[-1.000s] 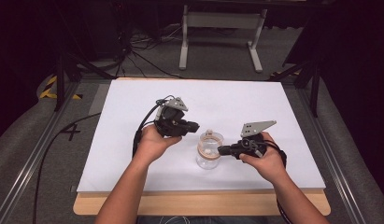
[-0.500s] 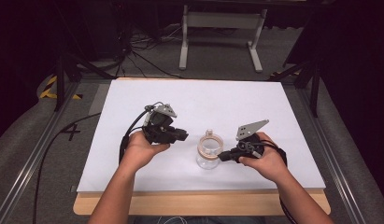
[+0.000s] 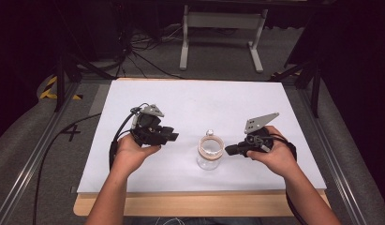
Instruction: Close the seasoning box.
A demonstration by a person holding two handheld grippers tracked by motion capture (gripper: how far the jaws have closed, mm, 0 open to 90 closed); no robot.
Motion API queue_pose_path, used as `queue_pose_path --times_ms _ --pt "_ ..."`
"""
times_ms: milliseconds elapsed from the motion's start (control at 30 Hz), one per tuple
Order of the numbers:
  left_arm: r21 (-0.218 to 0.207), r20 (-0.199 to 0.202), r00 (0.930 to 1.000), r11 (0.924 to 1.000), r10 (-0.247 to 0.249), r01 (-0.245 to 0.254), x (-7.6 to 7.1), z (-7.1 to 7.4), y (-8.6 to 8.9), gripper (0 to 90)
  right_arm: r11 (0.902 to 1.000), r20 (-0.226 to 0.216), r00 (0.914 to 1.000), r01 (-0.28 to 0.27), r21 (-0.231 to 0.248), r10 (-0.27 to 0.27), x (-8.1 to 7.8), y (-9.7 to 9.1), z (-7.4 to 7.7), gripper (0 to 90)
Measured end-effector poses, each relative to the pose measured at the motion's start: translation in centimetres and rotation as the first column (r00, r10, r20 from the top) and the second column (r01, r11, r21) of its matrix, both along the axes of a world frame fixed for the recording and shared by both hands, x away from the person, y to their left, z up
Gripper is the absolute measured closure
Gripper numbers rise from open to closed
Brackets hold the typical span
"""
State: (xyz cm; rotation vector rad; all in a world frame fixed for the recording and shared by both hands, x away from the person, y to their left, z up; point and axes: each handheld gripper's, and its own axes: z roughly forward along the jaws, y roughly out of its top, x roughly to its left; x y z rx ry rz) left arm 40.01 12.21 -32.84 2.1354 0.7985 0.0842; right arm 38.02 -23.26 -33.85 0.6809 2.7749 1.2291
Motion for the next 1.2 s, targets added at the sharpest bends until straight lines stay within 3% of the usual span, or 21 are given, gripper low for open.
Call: queue_pose_path --times_ms 133,233,400,500,600,733,933,1100,1200 --pt "-0.012 0.015 0.998 0.998 0.062 -0.061 -0.2 -0.1 1.0 62.6 0.9969 0.041 0.9971 0.062 0.049 -0.064 0.7 -1.5 0.9 83.3" --pt "-0.009 0.027 0.9949 0.9952 0.097 -0.097 -0.3 -0.3 1.9 60.7 0.9903 0.068 0.9901 0.118 0.074 -0.123 1.5 -2.7 1.1 77.5" --pt "-0.011 0.024 0.9875 0.9878 0.156 -0.156 0.0 -1.1 3.1 57.6 0.9704 0.118 0.964 0.231 0.072 -0.238 3.2 -5.0 0.7 66.4" --pt "-0.017 0.032 0.9789 0.9793 0.202 -0.201 0.6 -2.0 3.9 55.2 0.9501 0.138 0.9402 0.305 0.064 -0.311 4.5 -6.7 -0.3 60.7" --pt "-0.013 0.041 0.9724 0.9732 0.23 -0.23 1.1 -2.8 4.4 54.6 0.9316 0.136 0.9216 0.359 0.059 -0.363 5.4 -7.9 -1.4 56.4" --pt "-0.01 0.028 0.9635 0.9639 0.266 -0.266 1.8 -4.0 5.0 54.0 0.911 0.124 0.9025 0.409 0.051 -0.412 6.5 -9.3 -3.0 52.0" --pt "0.018 0.022 0.9557 0.9556 0.294 -0.294 3.0 -6.2 5.5 53.3 0.887 0.096 0.8824 0.462 0.012 -0.461 7.9 -10.4 -6.0 47.2" --pt "0.044 0.01 0.9557 0.9547 0.294 -0.294 3.8 -8.3 5.2 52.6 0.8747 0.081 0.8725 0.484 -0.016 -0.482 8.5 -10.9 -8.0 46.4" --pt "0.061 0.008 0.9564 0.9545 0.292 -0.292 4.2 -9.2 5.0 51.9 0.8738 0.081 0.873 0.485 -0.037 -0.481 8.8 -10.9 -9.1 46.2"
